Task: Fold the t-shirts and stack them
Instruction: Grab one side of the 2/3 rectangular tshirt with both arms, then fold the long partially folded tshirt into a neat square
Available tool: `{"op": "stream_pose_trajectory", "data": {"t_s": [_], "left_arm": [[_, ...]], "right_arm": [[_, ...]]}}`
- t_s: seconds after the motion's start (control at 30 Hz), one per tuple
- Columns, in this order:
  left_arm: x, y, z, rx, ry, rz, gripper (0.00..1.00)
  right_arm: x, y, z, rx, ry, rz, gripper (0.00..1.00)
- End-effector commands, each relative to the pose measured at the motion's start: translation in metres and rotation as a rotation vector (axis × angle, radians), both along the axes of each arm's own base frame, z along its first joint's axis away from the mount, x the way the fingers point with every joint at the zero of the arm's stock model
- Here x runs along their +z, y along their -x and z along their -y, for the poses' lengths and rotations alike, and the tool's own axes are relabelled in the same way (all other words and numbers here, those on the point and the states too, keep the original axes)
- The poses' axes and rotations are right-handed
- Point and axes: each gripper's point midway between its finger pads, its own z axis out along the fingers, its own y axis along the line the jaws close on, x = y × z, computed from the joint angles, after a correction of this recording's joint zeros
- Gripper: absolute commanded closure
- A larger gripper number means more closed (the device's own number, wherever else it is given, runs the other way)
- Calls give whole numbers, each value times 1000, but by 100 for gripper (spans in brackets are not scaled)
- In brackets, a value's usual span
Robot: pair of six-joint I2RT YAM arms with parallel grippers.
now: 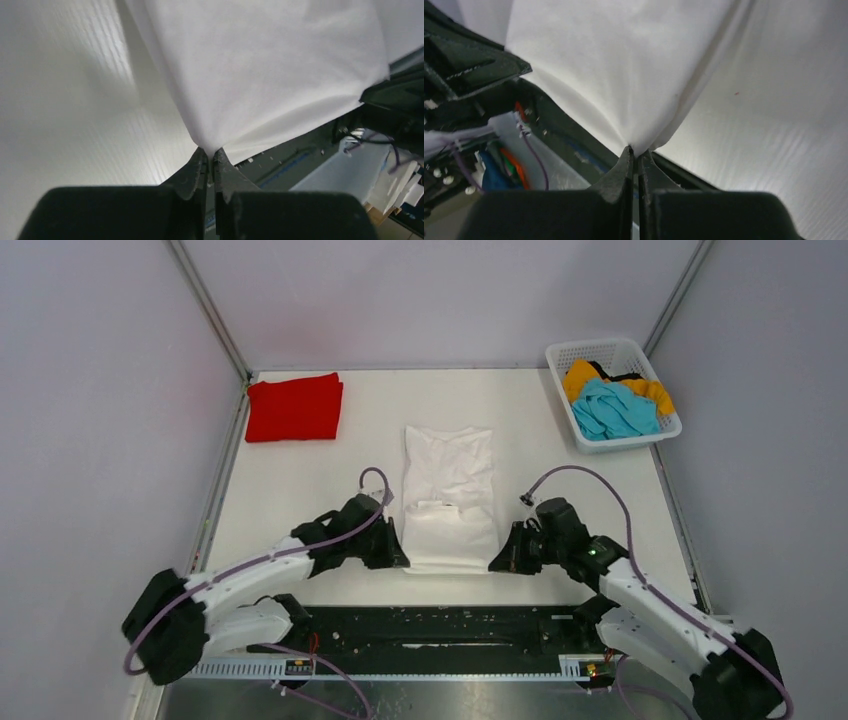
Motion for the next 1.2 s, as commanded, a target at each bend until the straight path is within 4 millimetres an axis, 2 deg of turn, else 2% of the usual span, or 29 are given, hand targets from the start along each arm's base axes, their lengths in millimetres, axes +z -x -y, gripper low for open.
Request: {"op": "stream_pose_trajectory", "data": {"t_s": [0.0, 0.1, 0.2, 0.3, 0.5, 0.7, 0.9, 1.03, 1.17], "left_arm": [[52, 26, -20, -9, 14, 118, 100], [93, 37, -18, -44, 116, 210, 100], [120, 33, -17, -34, 176, 278, 100], [138, 15, -19, 14, 152, 351, 100], [165, -37, -28, 162, 59, 474, 100], [161, -90, -32, 240, 29, 457, 100], [158, -144, -32, 292, 7, 464, 100], [139, -179, -32, 317, -39, 417, 100], [114, -207, -27, 306, -73, 352, 100]], "right_arm": [[46, 60, 0, 185, -126, -32, 100], [84, 69, -5, 238, -238, 69, 100], [109, 64, -9, 244, -292, 150, 100], [120, 45, -7, 201, -247, 229, 100], [134, -8, 2, 52, -99, 336, 100], [137, -52, -6, -13, -132, 290, 100], [132, -95, 0, -81, -156, 251, 100], [116, -120, 5, -116, -163, 182, 100], [86, -148, 13, -187, -172, 88, 100]]}}
